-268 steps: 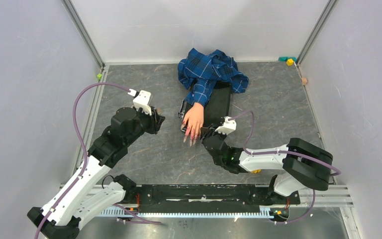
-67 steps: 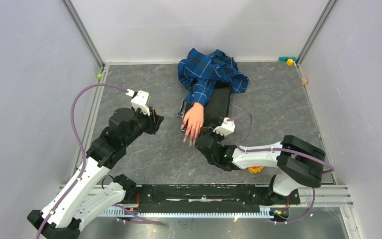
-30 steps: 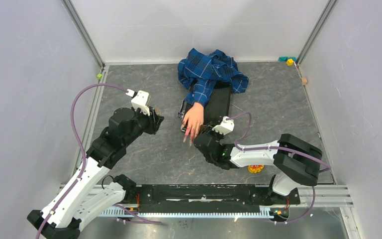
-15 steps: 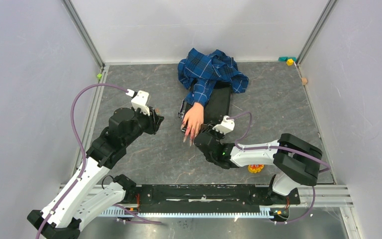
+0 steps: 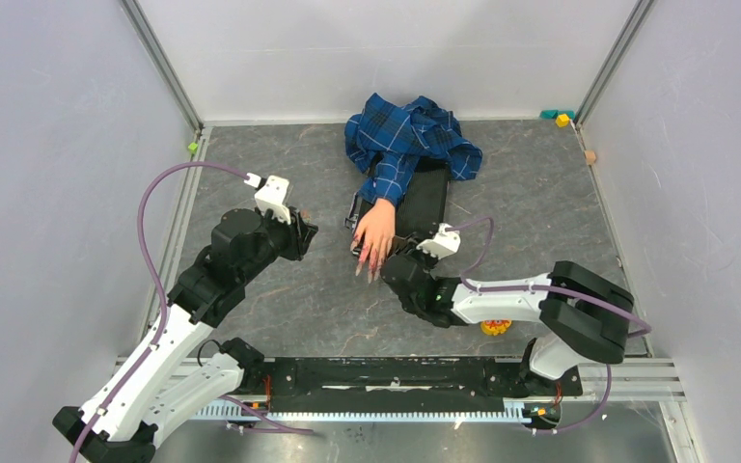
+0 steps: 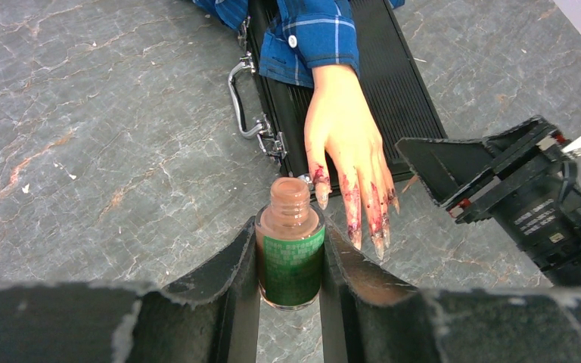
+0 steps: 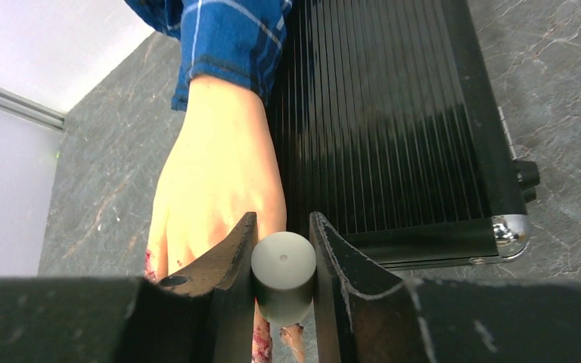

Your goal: Paint the nails

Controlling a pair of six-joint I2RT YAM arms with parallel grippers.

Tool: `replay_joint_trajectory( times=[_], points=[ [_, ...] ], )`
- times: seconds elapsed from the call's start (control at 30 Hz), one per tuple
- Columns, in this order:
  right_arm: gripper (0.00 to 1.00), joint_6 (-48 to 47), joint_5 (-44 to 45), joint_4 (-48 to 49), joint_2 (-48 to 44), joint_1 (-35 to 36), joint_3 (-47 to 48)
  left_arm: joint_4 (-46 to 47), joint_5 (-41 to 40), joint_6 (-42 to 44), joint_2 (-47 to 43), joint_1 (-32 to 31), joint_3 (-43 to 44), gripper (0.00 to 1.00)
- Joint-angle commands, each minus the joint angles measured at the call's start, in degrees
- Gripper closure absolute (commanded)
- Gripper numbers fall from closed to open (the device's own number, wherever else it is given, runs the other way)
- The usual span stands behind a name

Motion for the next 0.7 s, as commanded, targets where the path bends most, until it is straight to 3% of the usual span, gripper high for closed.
replay_joint_trajectory(
  times=[0.0,0.1,0.27,0.5,0.67],
  points=[
    [1.0,-1.1,4.8,1.6,-5.6,-0.5,-2.6,1.8,-1.1,2.8,-0.5,0.3,-0.3,0.98],
    [1.0,-3.8,5.1,1.6,-11.3,-0.6,-5.8,2.4,-1.0,3.1,-0.5,0.3,-0.7,0.98],
    [1.0,-19.3,0.7,1.9,-23.6,-2.4,-10.1,4.8,2.5,4.1,-0.8,0.3,-2.0,0.98],
    [1.0,-36.5,-22.2,-2.4,-39.4,-13.1,-11.0,8.2,12.2,4.5,3.3,0.3,0.6,0.98],
    [1.0,-43.1,-36.5,-9.3,-42.3,-19.5,-3.7,11.7,23.2,4.3,10.2,0.1,7.5,0.98]
  ],
)
